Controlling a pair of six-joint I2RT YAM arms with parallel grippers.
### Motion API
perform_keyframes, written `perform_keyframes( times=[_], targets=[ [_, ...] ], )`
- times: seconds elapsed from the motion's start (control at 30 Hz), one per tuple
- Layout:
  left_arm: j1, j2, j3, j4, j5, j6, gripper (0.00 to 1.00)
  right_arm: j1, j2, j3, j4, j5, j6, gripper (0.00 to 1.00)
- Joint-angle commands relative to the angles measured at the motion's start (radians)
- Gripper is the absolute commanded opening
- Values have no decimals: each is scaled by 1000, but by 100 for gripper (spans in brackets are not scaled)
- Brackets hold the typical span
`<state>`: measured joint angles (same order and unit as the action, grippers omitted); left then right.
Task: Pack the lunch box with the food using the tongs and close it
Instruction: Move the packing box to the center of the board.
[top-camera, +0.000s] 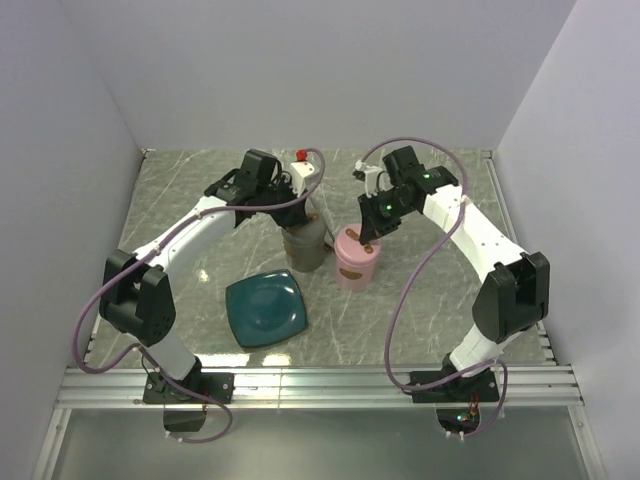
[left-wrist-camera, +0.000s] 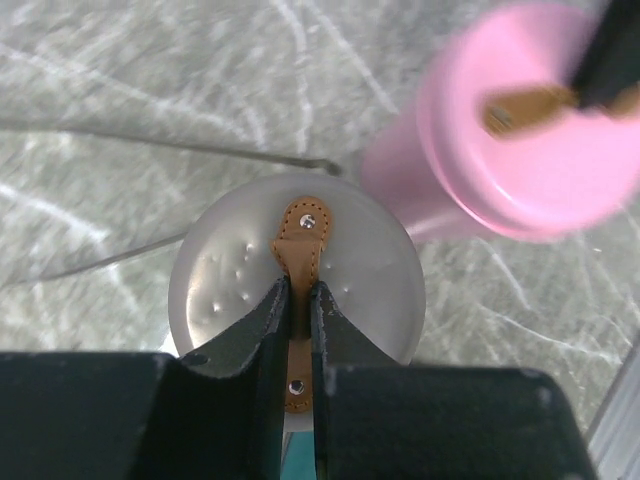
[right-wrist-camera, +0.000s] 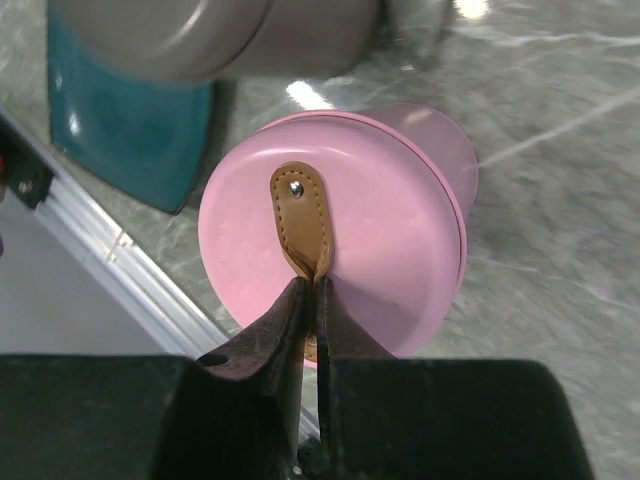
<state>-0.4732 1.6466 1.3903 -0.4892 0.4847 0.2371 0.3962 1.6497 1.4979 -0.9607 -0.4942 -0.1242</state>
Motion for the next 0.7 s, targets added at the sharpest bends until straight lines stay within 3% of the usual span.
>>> perform_keyframes(
  times=[0.0, 0.37, 0.67],
  targets=[
    [-53, 33, -46, -98, 78, -36, 12, -85, 53, -73, -49, 256, -40, 0],
    [-177, -10, -88, -94, 109, -30, 13, -125, 13, -137, -72, 209, -112, 0],
    [-251, -53, -152, 1, 83, -53, 14, -128, -88, -263, -127, 167, -169, 0]
  ],
)
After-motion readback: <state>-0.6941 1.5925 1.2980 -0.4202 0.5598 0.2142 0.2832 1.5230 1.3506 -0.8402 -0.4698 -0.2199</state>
